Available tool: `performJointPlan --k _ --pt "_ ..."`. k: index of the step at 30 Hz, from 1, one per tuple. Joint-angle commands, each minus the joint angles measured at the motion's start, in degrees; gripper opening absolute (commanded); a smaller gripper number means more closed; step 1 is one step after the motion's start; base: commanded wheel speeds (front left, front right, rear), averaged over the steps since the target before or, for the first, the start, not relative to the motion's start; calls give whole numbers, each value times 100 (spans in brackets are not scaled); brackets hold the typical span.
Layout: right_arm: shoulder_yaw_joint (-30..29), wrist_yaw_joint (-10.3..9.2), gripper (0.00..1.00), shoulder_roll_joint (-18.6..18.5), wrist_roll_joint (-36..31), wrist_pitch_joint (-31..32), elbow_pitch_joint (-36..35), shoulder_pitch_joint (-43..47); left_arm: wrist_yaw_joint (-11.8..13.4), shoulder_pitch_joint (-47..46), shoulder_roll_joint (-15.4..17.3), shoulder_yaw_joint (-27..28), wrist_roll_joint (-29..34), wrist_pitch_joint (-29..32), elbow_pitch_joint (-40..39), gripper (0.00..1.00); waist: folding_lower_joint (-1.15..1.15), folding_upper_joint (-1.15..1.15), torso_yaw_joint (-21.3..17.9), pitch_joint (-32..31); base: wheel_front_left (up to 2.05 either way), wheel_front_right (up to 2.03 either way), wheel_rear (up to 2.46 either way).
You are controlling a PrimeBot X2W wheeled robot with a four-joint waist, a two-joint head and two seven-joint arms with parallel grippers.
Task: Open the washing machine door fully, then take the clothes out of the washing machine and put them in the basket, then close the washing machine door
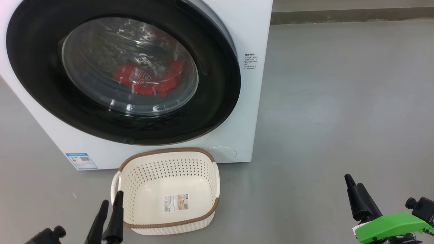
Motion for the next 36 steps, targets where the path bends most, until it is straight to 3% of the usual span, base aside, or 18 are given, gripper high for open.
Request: performJointPlan --k 1,36 --pt "100 2 100 -124 -102 -53 -155 -41 -24 -52 85 82 125 -70 -186 100 -1 0 1 0 0 0 0" --pt "336 3 100 -309 -2164 -643 -251 168 -35 105 154 -51 2609 -666 -418 100 -1 0 8 -39 0 0 0"
